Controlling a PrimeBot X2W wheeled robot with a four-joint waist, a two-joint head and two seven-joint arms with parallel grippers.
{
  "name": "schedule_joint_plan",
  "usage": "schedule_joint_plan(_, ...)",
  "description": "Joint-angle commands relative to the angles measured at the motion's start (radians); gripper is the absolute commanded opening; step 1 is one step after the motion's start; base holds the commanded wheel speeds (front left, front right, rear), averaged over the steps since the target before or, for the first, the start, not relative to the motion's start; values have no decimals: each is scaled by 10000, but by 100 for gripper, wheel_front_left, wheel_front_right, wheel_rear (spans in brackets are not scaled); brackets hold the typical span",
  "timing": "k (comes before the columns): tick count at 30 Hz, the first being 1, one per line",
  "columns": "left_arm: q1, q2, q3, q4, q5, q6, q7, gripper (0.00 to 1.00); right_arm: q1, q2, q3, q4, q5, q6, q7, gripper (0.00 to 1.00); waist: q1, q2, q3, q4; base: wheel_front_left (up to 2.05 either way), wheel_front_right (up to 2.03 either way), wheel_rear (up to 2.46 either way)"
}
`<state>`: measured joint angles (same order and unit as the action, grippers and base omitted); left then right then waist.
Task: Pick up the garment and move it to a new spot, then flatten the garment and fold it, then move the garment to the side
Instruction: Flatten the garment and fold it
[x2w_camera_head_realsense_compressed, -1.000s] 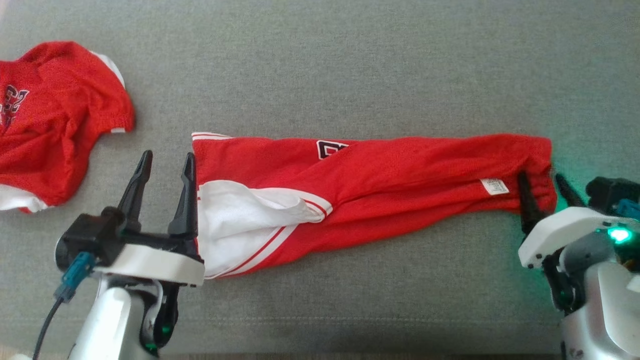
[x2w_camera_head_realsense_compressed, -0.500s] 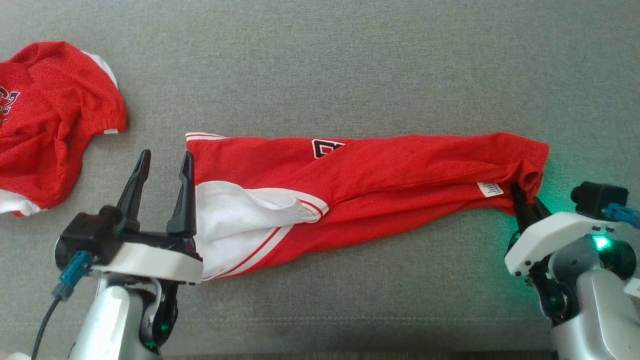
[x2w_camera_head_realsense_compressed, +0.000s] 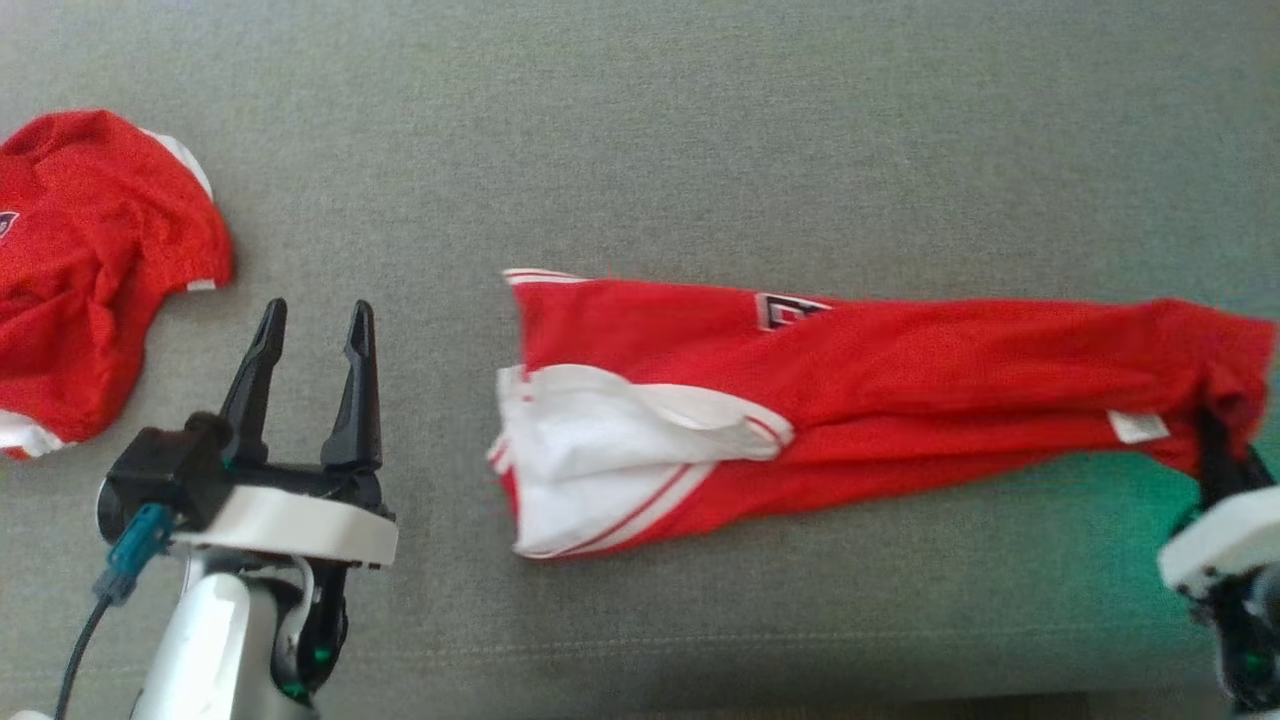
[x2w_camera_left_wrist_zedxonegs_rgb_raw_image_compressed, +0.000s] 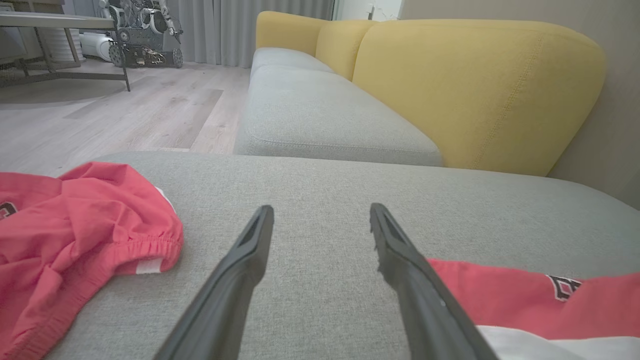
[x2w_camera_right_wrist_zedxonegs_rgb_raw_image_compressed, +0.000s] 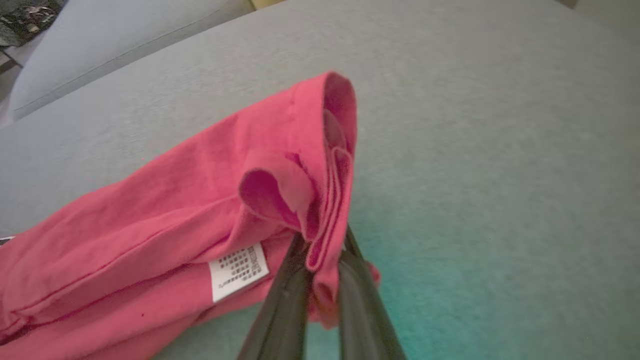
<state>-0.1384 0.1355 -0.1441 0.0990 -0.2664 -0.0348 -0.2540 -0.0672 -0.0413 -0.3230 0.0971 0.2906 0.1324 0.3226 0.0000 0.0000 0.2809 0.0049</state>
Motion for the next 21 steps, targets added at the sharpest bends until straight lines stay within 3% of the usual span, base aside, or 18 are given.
schedule_joint_plan(1,-115,89,432,-331,63,-28,-78,100,84,-90,-153,-501,-22,-17,173,0,0,0,-29,-25,0,0,0)
schedule_joint_plan(5,-56,63,477,-303,71,-50,-78,100,166,-90,-202,-1052,214,-17,622,0,0,0,-143,-100,0,0,0)
schedule_joint_plan(9,33,52,514,-244,78,-59,-78,100,97,-90,670,-2087,731,-17,1355,0,0,0,-335,-173,0,0,0)
schedule_joint_plan(14,75,18,469,-144,95,-80,-78,100,-64,-90,2411,-3383,1432,-17,2332,0,0,0,-588,-87,0,0,0)
schedule_joint_plan(15,64,6,439,-96,99,-101,-78,100,-172,-90,3240,-3556,1723,-17,2479,0,0,0,-664,15,0,0,0)
schedule_joint_plan(21,49,-71,296,-39,138,-104,-78,100,-804,-90,5536,-2492,2893,-17,1857,0,0,0,-719,431,0,0,0)
